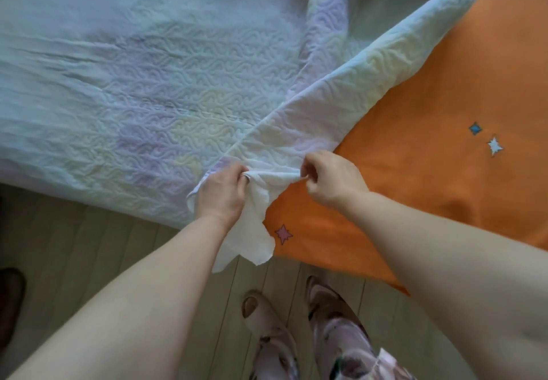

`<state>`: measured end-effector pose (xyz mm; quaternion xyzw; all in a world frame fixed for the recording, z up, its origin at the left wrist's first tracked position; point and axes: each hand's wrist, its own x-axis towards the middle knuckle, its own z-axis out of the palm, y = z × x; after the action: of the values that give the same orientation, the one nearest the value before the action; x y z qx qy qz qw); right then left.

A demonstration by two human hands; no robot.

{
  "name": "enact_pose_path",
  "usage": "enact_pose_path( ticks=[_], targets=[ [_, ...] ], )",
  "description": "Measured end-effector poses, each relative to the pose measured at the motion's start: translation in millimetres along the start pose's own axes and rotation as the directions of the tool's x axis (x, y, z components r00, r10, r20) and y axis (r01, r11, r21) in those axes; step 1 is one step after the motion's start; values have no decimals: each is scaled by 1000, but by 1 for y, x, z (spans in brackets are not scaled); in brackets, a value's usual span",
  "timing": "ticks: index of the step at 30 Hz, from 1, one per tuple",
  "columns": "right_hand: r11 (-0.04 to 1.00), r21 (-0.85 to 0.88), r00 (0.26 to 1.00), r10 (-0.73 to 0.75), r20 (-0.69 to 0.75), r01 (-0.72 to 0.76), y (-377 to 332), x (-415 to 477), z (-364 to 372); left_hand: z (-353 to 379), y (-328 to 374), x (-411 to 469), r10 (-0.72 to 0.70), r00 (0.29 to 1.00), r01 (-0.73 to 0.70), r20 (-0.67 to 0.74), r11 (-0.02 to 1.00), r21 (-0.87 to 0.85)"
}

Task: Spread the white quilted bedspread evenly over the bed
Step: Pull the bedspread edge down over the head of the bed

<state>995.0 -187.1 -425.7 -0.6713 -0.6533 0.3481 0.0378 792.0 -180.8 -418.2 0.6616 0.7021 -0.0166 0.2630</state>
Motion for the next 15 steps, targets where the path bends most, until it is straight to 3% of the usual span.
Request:
enact_pose_path(
  ticks=[2, 4, 9, 13, 15],
  targets=[
    [999, -19, 998, -44, 53, 45, -7, -6, 8, -11, -3, -1, -97, 994, 93, -55, 993, -75],
    [998, -27, 996, -63, 65, 65, -15, -7, 16, -20, 0, -2, -97, 993, 91, -69, 992, -90],
    [997, 55, 995, -48, -84, 52, -42, -1, 34, -28, 6, -12, -43, 997, 29, -59, 975, -220],
    [993, -105, 972, 36, -231, -62, -57, 11, 35, -33, 3, -20, -35, 998, 15, -61, 951, -308],
    [992, -121, 973, 2, -229, -30, -59, 17, 34, -36, -1, -21, -39, 997, 16, -66, 949, -315]
  ],
)
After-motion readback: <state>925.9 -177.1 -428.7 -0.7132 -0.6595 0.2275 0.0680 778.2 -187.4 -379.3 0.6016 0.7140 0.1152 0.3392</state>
